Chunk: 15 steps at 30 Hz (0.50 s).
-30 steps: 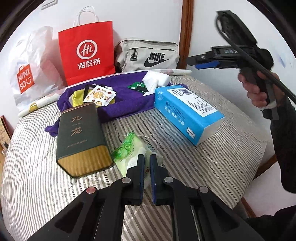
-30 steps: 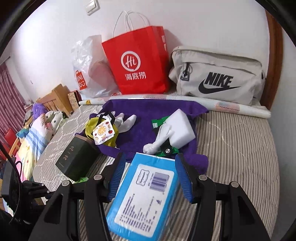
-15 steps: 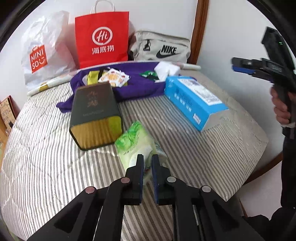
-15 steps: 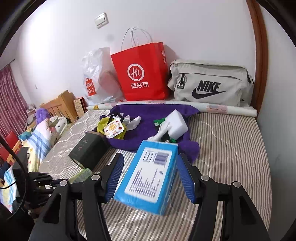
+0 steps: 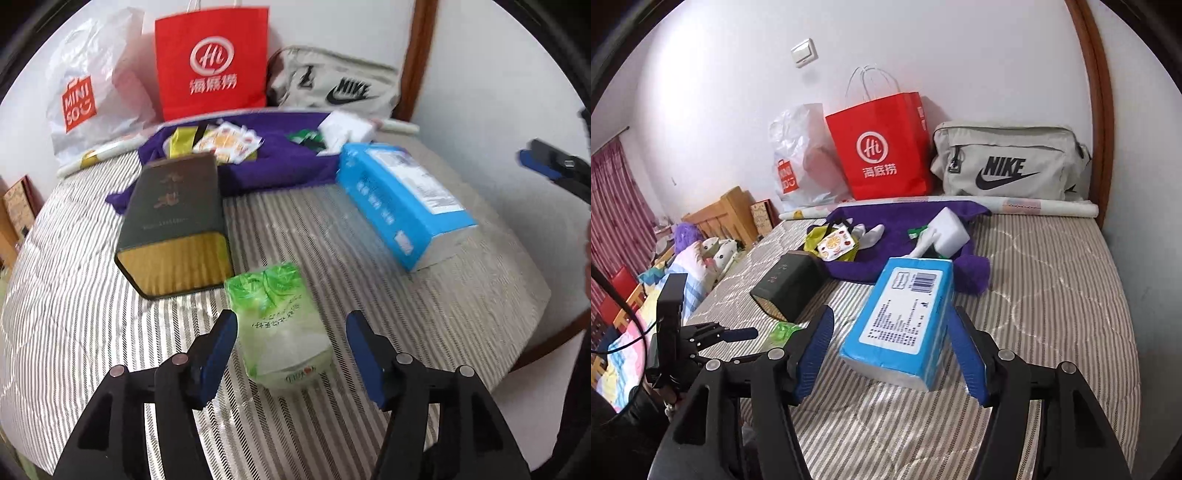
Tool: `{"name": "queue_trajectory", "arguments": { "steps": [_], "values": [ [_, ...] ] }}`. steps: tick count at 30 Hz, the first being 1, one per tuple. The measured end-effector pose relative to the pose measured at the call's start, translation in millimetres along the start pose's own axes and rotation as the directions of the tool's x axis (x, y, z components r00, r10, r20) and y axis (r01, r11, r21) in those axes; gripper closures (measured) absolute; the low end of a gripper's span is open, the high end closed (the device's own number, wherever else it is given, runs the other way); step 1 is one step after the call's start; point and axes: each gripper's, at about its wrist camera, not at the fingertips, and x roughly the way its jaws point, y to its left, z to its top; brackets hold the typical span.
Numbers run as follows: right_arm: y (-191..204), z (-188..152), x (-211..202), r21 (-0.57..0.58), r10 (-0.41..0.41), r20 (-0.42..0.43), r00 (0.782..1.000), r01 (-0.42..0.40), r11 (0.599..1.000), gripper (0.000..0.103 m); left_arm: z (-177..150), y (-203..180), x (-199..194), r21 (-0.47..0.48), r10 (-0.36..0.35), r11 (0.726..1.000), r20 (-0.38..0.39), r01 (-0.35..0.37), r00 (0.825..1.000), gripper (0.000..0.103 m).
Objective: Organize soft objects
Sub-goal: 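Grasp the green tissue pack with the left gripper and lift it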
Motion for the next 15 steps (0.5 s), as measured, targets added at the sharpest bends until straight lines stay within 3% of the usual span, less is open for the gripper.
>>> {"name": "queue_trajectory", "arguments": {
  "steps": [9,12,15],
  "values": [
    [6.5,-6.8,-4.5,-0.008,-0.054,0.02,0.998,0.054,0.998,0.039,0.4,-8.1,25.1,-0.049,0.145,0.988,-0.035,-0.147,0.989,0.044],
    [13.1,-7.7,-3.5,-0.011,-0.081,0.019,0.997,0.082,0.997,0.039,-1.9,-12.6,25.1,-0.027,0.191,0.981,-0.022,-0.191,0.981,0.054],
    [19.9,-7.2,-1.2,-0.006,-0.085,0.002,0.996,0.085,0.996,0.039,-3.6,-15.4,15.7,-0.022,0.188,0.982,-0.004,-0.188,0.982,0.063]
  ]
}}
